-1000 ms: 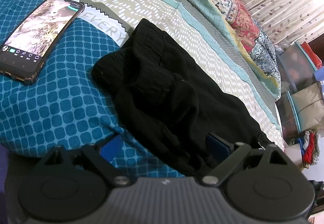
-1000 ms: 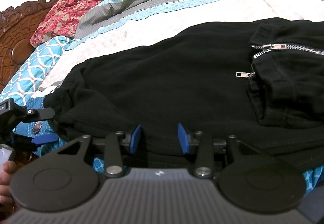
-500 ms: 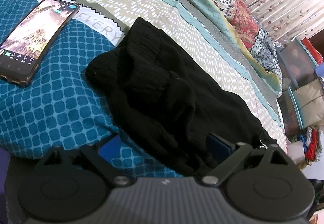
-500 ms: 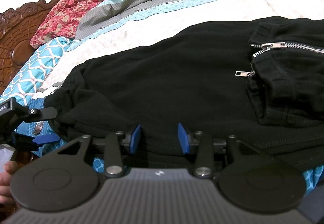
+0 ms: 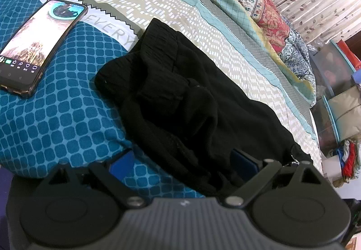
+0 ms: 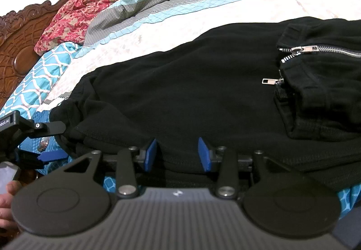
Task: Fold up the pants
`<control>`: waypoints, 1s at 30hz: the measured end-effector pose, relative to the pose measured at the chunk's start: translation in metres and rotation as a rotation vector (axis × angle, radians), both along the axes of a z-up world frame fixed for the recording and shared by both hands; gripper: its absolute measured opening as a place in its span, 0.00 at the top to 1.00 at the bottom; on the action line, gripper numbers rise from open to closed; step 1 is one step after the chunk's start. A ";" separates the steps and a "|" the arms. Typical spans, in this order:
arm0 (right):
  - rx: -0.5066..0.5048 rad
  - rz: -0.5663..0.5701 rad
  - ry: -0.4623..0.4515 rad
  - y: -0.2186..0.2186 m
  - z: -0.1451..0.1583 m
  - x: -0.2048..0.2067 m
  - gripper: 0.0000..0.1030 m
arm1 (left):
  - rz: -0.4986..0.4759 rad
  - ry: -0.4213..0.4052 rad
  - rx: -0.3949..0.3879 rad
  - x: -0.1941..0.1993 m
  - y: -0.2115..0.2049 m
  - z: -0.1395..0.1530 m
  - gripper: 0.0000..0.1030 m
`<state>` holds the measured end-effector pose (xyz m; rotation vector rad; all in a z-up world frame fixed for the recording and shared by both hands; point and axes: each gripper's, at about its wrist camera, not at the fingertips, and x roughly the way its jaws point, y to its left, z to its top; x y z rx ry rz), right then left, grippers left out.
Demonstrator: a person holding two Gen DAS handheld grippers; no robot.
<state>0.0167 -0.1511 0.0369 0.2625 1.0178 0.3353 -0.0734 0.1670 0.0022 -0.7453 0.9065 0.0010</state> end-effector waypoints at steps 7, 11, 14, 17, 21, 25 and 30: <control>0.001 0.000 0.000 0.000 0.000 0.000 0.57 | -0.005 0.002 0.000 0.001 0.000 -0.001 0.07; 0.000 0.000 0.001 0.000 0.000 0.000 0.57 | -0.005 0.004 -0.002 0.001 0.001 0.000 0.07; 0.001 0.000 0.000 0.000 0.000 0.000 0.57 | -0.003 0.003 -0.008 0.001 0.001 0.000 0.07; 0.000 0.001 0.000 0.000 0.000 0.000 0.57 | 0.007 -0.006 -0.035 0.000 0.007 0.001 0.07; -0.003 0.007 -0.003 -0.001 0.000 0.000 0.57 | 0.037 -0.032 -0.067 -0.004 0.019 0.007 0.07; -0.030 0.015 -0.056 0.003 0.007 -0.003 0.57 | 0.057 -0.048 -0.071 -0.005 0.026 0.010 0.06; -0.041 0.036 -0.120 0.007 0.012 -0.005 0.57 | 0.069 -0.047 -0.083 0.003 0.033 0.009 0.04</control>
